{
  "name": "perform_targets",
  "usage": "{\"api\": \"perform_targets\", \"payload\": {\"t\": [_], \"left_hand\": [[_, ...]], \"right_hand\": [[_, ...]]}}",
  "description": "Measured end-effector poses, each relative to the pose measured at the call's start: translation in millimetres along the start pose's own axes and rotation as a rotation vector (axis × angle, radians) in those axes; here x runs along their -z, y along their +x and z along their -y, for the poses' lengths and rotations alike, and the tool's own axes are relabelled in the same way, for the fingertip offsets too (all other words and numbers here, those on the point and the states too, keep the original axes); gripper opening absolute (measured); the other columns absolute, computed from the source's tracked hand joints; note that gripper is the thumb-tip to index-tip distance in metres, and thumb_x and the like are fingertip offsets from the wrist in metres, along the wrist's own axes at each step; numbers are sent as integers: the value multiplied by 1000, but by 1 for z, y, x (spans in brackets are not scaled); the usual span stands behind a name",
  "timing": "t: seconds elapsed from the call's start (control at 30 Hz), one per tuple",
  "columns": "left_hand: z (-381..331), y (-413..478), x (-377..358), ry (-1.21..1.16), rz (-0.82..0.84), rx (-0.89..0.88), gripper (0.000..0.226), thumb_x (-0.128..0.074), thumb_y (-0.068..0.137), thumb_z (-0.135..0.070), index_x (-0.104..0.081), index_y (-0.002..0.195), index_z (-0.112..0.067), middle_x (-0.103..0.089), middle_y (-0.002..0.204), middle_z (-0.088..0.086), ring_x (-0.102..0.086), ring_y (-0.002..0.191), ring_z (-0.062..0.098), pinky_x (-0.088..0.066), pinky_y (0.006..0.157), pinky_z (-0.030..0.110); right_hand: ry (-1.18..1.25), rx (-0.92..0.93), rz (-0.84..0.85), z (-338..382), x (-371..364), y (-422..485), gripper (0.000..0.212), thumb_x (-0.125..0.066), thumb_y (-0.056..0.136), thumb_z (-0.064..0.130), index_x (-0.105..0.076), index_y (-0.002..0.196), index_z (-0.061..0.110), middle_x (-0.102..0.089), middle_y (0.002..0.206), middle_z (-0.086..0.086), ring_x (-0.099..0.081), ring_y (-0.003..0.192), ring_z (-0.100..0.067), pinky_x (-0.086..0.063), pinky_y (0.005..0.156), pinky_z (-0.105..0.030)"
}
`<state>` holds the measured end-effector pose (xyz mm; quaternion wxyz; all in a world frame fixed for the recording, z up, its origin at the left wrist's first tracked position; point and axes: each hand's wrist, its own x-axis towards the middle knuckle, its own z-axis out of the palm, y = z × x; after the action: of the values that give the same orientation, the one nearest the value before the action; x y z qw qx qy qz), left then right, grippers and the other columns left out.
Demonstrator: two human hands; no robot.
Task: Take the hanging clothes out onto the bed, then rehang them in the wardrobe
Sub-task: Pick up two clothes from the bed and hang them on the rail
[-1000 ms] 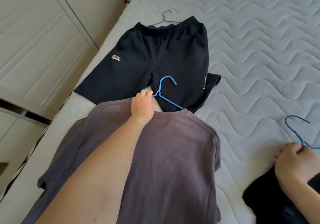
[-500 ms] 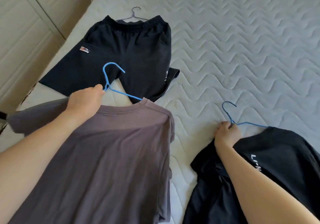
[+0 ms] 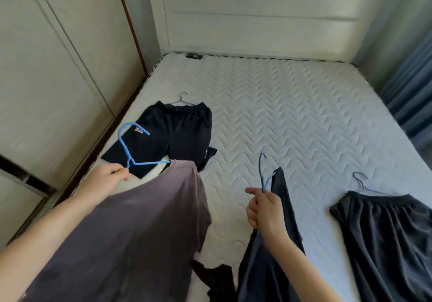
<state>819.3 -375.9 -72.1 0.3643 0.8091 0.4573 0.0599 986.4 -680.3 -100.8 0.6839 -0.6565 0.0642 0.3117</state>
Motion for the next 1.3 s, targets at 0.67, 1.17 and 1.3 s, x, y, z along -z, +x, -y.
{"api": "perform_targets", "payload": {"t": [0.67,1.17,1.3], "left_hand": [[-14,-448,239,-1066,-543,-35,31,-40,101,-14,-46,71,-12,-25,43,-13,-19,32,0,-13,30,10],[267,-743,299,-1052,-848,334,51,-40,101,-20,-51,52,-27,-34,41,-14,-25,31,0,-17,37,13],[330,-785,318,-1101,-915,363,48,-40,100,-20,-51,54,-28,-35,42,-15,-26,31,0,-17,37,12]], "right_hand": [[-360,212,929,101,-84,-362,29,-33,102,6,-57,111,-9,-23,47,5,-18,33,-6,-14,36,-12],[-560,62,1376,-110,-249,-593,29,-31,104,7,-58,95,-2,-21,48,4,-17,31,-4,-14,38,-7],[-602,85,1344,-173,-301,-641,29,-31,104,7,-59,102,-2,-24,46,6,-19,31,-5,-14,37,-9]]}}
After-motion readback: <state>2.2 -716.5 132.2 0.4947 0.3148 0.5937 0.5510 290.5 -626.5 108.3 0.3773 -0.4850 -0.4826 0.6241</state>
